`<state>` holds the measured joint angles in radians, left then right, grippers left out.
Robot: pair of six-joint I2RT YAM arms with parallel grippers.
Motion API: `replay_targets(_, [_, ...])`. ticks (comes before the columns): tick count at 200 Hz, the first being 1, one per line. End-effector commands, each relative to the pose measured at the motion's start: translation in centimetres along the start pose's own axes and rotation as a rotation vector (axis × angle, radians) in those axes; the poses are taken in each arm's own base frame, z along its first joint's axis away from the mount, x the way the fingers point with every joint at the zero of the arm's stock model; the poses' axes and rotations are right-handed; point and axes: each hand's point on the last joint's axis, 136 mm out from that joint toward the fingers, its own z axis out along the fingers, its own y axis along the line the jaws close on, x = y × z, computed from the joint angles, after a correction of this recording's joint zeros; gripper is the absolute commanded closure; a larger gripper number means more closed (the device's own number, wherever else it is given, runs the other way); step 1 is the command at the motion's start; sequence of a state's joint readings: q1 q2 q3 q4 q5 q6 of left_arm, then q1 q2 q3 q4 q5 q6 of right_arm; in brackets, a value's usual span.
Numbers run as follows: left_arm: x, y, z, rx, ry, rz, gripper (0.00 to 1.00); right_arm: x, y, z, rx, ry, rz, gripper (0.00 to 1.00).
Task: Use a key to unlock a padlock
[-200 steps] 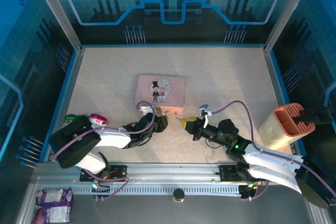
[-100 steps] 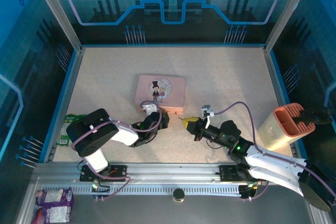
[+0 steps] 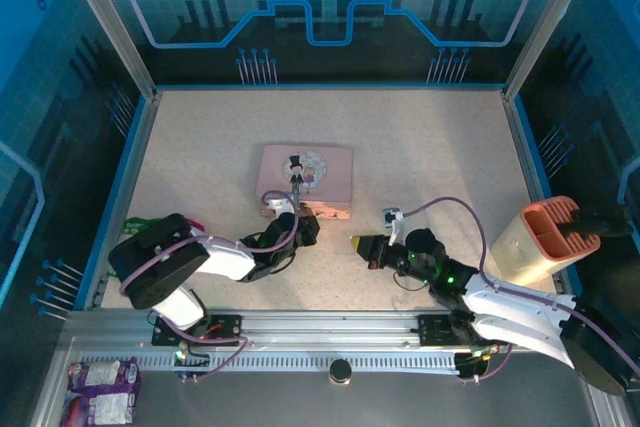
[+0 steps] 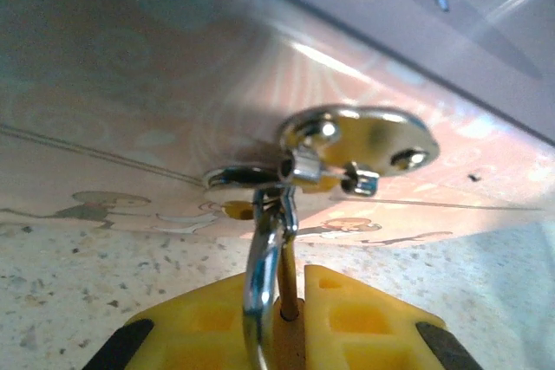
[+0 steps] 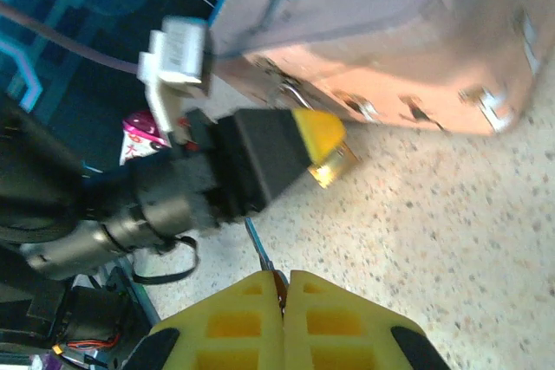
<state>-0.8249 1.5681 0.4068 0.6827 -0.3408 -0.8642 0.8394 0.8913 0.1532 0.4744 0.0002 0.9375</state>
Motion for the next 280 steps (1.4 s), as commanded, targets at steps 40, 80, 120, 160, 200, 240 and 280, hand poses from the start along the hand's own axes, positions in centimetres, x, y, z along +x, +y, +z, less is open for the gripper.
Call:
replay_targets(40, [-1.8, -5.0, -2.5, 0.237, 0.089, -0.204, 1.0, -0.9, 0.7, 0.8, -0.039, -0.056, 0.197, 1.0])
replay_targets(80, [-2.4, -6.5, -3.3, 0.284, 0.114, -0.26, 1.0, -1.2, 1.4, 1.3, -0.087, -0.1, 0.226, 1.0])
replay_targets(120, [-3.0, -7.4, -3.8, 0.34, 0.117, -0.334, 1.0, -1.0, 1.6, 2.0, -0.115, -0.117, 0.286, 1.0])
replay_targets(160, [-3.2, -7.9, -3.8, 0.381, 0.123, -0.378, 1.0, -0.8, 2.0, 2.8, -0.151, -0.133, 0.333, 1.0])
replay_targets(200, [-3.1, -8.1, -3.8, 0.399, 0.126, -0.397, 1.0, -0.3, 1.3, 3.1, -0.127, -0.128, 0.358, 1.0])
replay_targets(240, [-3.4, -8.5, -4.1, 0.426, 0.117, -0.389, 1.0, 1.4, 0.2, 4.2, -0.041, 0.017, 0.444, 1.0])
replay_targets(280, [-3.7, -9.0, -4.5, 0.459, 0.106, -0.371, 1.0, 0.4, 0.1, 3.4, -0.041, 0.012, 0.435, 1.0])
